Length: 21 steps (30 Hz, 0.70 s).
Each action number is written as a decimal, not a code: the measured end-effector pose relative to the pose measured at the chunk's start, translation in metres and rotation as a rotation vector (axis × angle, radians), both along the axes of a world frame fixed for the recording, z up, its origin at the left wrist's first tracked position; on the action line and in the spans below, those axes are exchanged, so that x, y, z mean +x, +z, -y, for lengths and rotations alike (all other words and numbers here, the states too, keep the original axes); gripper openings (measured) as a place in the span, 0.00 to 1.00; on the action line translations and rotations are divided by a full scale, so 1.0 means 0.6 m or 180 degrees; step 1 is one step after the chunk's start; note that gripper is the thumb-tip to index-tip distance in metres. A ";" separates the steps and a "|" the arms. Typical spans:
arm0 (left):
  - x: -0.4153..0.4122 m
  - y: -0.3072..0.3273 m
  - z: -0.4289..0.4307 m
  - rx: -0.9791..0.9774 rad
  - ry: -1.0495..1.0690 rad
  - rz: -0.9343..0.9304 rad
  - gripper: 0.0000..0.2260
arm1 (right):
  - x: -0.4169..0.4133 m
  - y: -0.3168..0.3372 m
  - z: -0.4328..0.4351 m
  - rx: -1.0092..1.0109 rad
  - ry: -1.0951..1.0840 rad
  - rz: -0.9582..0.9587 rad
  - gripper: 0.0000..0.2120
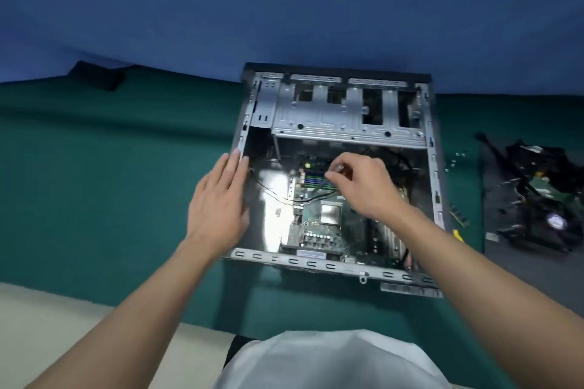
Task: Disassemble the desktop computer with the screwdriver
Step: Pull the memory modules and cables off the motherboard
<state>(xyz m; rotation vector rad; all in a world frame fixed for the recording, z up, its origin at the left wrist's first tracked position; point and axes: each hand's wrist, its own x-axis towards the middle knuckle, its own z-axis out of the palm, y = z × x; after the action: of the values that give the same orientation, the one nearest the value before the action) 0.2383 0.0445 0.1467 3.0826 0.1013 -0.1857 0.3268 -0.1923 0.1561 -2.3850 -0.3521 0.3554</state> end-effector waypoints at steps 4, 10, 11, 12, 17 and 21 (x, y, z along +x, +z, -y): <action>0.012 -0.009 0.000 -0.0482 0.0081 -0.0120 0.36 | 0.005 -0.030 -0.044 -0.0189 0.0030 0.0052 0.06; 0.027 -0.013 0.005 -0.0711 0.0253 0.0088 0.36 | 0.032 -0.054 -0.087 -0.0694 0.0335 0.0282 0.08; 0.027 -0.014 0.006 -0.0703 0.0283 0.0089 0.36 | 0.035 -0.057 -0.090 -0.0761 0.0374 0.0299 0.08; 0.026 -0.015 0.007 -0.0697 0.0322 0.0070 0.37 | 0.038 -0.059 -0.093 -0.0812 0.0409 0.0297 0.08; 0.027 -0.022 0.009 -0.0650 0.0483 -0.0060 0.42 | 0.049 -0.073 -0.105 -0.0998 0.0668 0.0317 0.08; 0.025 -0.022 0.010 -0.0650 0.0485 -0.0101 0.42 | 0.054 -0.076 -0.111 -0.1014 0.0845 0.0372 0.08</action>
<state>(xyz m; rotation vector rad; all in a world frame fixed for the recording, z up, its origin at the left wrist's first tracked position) 0.2534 0.0387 0.1336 2.8542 0.2979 -0.2228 0.3593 -0.1256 0.1103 -2.6823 -0.7172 0.4194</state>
